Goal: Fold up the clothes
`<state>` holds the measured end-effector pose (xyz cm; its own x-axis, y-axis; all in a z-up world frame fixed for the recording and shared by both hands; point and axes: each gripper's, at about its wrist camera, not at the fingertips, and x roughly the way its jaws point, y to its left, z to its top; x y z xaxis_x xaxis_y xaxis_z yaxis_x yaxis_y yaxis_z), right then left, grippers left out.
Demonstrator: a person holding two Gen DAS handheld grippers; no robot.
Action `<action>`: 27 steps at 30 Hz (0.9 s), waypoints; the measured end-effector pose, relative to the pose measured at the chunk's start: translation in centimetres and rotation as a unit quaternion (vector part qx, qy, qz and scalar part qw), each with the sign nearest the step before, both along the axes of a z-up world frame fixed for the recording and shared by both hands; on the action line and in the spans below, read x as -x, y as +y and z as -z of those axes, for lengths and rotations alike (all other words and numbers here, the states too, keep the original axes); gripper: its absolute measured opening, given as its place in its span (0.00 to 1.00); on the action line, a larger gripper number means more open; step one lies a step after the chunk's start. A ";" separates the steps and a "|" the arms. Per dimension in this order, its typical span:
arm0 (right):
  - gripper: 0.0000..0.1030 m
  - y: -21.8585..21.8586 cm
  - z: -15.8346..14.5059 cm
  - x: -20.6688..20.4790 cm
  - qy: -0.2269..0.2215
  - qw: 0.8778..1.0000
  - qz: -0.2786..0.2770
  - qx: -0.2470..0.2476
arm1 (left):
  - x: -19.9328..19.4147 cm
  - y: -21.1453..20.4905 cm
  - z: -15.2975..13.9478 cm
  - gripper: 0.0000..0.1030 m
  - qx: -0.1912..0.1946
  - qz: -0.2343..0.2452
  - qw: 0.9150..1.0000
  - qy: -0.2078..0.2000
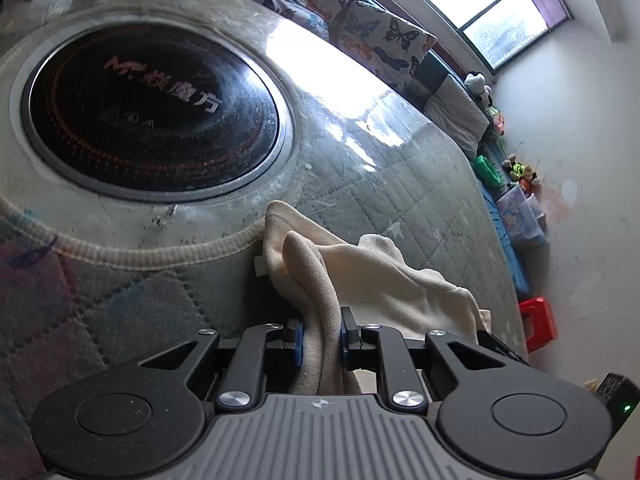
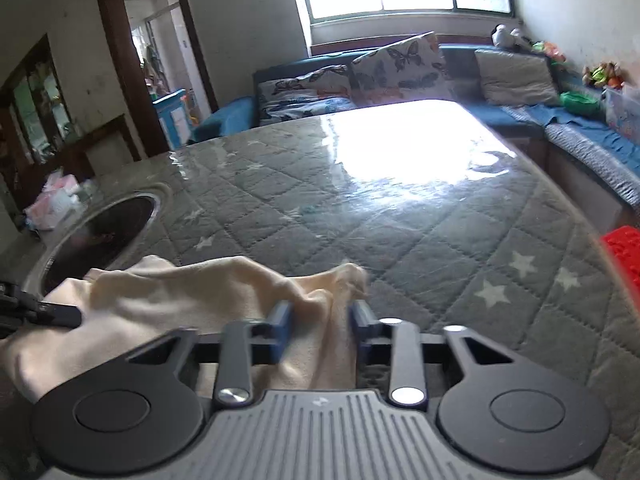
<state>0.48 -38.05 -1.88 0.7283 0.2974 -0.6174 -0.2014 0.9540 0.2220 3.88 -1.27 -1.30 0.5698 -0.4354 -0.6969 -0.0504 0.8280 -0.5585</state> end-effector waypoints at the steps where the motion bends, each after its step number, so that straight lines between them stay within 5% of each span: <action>1: 0.14 0.0 -0.1 0.0 -0.002 1.000 -0.003 -0.003 | 0.0 -0.2 -0.3 0.17 -0.006 0.002 1.000 -0.006; 9: 0.11 -1.5 -3.3 1.9 -0.047 0.999 0.015 -0.007 | -0.3 -4.4 -3.7 0.16 -0.040 0.063 0.995 -0.072; 15: 0.10 -4.9 -5.8 2.8 -0.082 0.994 0.062 0.031 | -1.5 -10.2 -4.5 0.15 -0.044 0.113 0.988 -0.098; 19: 0.00 -7.7 -6.8 2.7 -0.092 0.988 0.104 0.061 | -2.4 -14.2 -4.8 0.15 -0.047 0.142 0.983 -0.110; 27: 0.07 -11.8 -5.3 1.6 -0.053 0.987 0.142 0.048 | -3.4 -17.1 -3.7 0.15 -0.080 0.160 0.979 -0.098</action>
